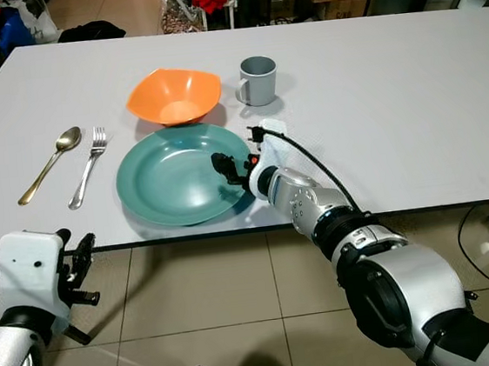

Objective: Setting the table

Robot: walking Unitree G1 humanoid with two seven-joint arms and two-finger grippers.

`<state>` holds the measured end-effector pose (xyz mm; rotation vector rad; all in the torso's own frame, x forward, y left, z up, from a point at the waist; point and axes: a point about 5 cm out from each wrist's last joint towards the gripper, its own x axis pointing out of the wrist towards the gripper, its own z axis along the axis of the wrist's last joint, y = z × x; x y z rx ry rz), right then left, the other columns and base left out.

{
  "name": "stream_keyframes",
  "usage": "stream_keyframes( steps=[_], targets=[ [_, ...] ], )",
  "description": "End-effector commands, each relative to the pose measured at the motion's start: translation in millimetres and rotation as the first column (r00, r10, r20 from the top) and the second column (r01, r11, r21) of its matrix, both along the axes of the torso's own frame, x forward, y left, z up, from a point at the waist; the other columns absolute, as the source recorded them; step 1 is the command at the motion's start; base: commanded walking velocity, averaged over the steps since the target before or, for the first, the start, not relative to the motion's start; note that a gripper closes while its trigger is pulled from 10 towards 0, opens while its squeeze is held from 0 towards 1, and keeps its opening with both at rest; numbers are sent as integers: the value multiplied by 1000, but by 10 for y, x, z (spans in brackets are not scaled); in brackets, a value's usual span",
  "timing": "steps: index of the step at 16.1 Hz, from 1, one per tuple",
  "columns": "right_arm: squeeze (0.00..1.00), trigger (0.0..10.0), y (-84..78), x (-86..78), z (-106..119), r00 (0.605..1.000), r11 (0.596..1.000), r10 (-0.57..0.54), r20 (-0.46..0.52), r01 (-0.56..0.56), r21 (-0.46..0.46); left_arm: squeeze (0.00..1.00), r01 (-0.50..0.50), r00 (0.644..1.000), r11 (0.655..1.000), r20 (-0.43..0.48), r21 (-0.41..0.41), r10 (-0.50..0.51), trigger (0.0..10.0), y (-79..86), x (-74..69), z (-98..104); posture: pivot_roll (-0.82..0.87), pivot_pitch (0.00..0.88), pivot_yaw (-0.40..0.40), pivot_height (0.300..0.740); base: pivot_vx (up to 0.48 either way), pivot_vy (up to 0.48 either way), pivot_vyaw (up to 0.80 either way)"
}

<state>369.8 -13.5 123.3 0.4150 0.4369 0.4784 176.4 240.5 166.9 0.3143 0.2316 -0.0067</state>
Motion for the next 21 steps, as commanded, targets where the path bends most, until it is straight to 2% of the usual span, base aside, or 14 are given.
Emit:
stream_keyframes(
  steps=[1,8,11,12,13,15,16,19,21],
  targets=[
    [0,10000,1221,-555,278,955,941,296,22,-295,163,0,-8,1000,1000,7,9,8,10000,9,-28,44,218,90,-17,740,0,0,0],
    [0,10000,1365,-692,235,951,935,309,-16,-300,191,0,-50,999,997,-14,56,51,10000,100,-270,159,332,108,-32,740,0,0,0],
    [0,10000,1342,-673,231,955,939,296,-11,-289,188,0,-41,999,998,-16,57,41,10000,99,-262,170,323,101,-24,740,0,0,0],
    [0,10000,1280,-618,234,960,945,279,6,-276,173,0,-14,1000,999,-4,41,14,10000,66,-210,169,296,91,-14,740,0,0,0],
    [0,10000,1143,-514,226,967,954,253,30,-255,156,0,45,999,999,20,-2,-45,10000,-29,-117,152,254,78,-3,740,0,0,0],
    [0,10000,1022,-433,219,968,959,244,55,-249,134,0,91,996,995,29,-44,-90,10000,-111,-53,121,196,63,8,740,0,0,0],
    [0,10000,889,-359,199,967,962,244,78,-251,109,0,121,992,990,30,-68,-120,10000,-173,11,74,164,55,13,740,0,0,0],
    [0,10000,353,-125,141,964,973,220,149,-228,39,0,184,982,975,50,-120,-179,10000,-316,237,-31,52,28,28,740,0,0,0],
    [0,10000,189,-72,135,964,976,206,168,-214,31,0,198,980,971,59,-132,-192,10000,-346,299,-45,31,21,33,740,0,0,0]
  ],
)
